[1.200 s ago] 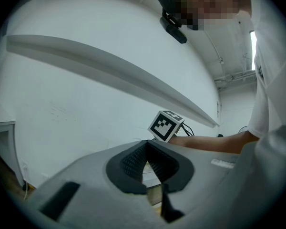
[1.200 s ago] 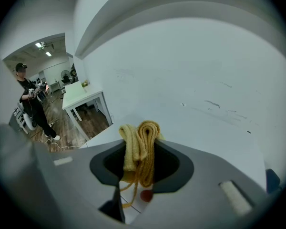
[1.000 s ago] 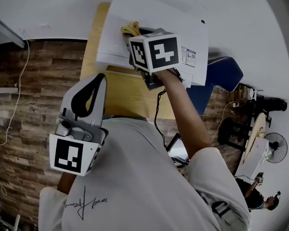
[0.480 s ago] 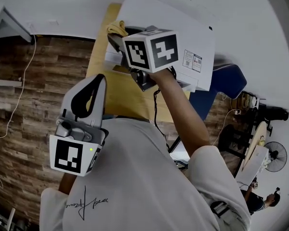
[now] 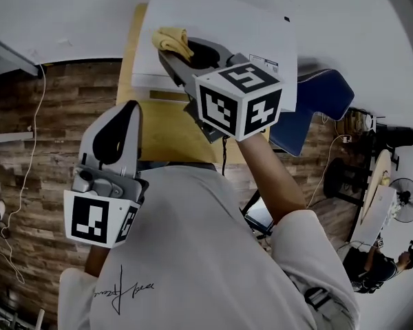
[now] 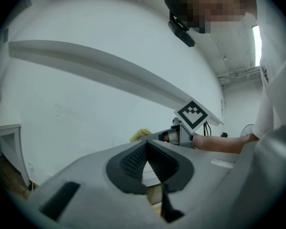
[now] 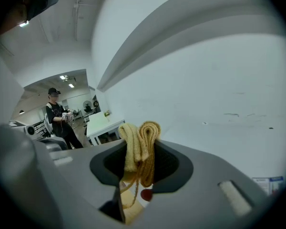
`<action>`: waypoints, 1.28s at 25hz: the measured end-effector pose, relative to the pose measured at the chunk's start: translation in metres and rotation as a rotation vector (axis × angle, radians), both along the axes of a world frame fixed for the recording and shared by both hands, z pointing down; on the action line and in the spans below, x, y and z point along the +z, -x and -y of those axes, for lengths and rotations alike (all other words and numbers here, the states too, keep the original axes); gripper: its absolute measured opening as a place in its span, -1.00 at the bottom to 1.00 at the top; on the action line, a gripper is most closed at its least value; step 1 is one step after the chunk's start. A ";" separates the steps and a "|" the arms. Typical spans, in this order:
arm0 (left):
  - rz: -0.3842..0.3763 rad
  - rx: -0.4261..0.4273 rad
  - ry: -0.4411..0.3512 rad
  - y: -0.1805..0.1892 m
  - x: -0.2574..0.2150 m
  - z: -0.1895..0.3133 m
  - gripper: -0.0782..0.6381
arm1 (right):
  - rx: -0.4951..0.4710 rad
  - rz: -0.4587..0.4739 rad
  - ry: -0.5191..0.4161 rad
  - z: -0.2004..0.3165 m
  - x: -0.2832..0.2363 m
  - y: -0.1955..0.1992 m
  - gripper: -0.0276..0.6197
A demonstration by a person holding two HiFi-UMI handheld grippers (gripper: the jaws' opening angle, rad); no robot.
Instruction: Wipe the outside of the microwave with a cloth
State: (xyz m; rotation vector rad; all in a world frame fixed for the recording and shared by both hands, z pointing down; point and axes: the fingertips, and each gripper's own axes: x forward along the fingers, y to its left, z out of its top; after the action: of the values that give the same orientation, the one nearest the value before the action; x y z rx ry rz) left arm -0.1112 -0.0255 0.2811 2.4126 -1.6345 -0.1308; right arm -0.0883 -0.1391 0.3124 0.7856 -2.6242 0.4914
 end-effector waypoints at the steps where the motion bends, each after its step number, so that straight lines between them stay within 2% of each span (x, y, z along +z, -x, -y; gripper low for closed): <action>1: 0.001 0.009 0.001 -0.001 0.000 0.001 -0.79 | 0.027 0.006 -0.002 0.001 -0.001 -0.009 -0.53; 4: 0.025 0.040 0.005 -0.007 -0.001 0.006 -0.79 | 0.093 0.027 -0.009 0.002 -0.008 -0.037 -0.53; 19: 0.031 0.114 0.017 -0.037 0.000 0.027 -0.79 | 0.266 0.004 -0.094 -0.017 -0.027 -0.147 -0.53; 24: 0.030 0.128 0.031 -0.029 0.010 0.039 -0.79 | 0.318 0.021 -0.090 -0.018 -0.020 -0.163 -0.53; 32: 0.032 0.108 0.063 -0.033 0.018 0.042 -0.79 | 0.339 0.069 -0.104 -0.040 -0.026 -0.193 -0.53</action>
State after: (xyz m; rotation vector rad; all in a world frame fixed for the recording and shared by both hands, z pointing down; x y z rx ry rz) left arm -0.0786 -0.0673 0.2991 2.4600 -1.4939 -0.0231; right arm 0.1047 -0.0991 0.2863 1.2793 -2.6043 0.4803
